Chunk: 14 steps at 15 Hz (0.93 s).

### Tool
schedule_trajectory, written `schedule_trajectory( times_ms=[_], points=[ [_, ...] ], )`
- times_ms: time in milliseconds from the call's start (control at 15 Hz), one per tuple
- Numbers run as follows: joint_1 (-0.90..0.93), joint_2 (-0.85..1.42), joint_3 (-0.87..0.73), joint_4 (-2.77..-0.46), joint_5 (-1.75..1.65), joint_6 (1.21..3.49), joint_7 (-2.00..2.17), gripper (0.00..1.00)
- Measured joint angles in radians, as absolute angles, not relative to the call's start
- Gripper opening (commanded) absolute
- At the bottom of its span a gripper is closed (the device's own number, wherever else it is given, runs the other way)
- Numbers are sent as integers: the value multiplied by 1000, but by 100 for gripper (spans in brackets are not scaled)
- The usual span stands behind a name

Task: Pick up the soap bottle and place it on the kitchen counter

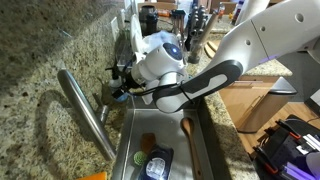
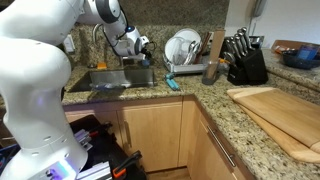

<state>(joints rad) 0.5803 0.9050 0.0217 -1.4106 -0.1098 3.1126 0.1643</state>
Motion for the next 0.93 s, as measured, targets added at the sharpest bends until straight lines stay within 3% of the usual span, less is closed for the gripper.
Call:
schedule_trajectory(
  times_ms=[933],
  points=[
    [578,1083,14,-1135,-142,3120,37,100]
  ],
)
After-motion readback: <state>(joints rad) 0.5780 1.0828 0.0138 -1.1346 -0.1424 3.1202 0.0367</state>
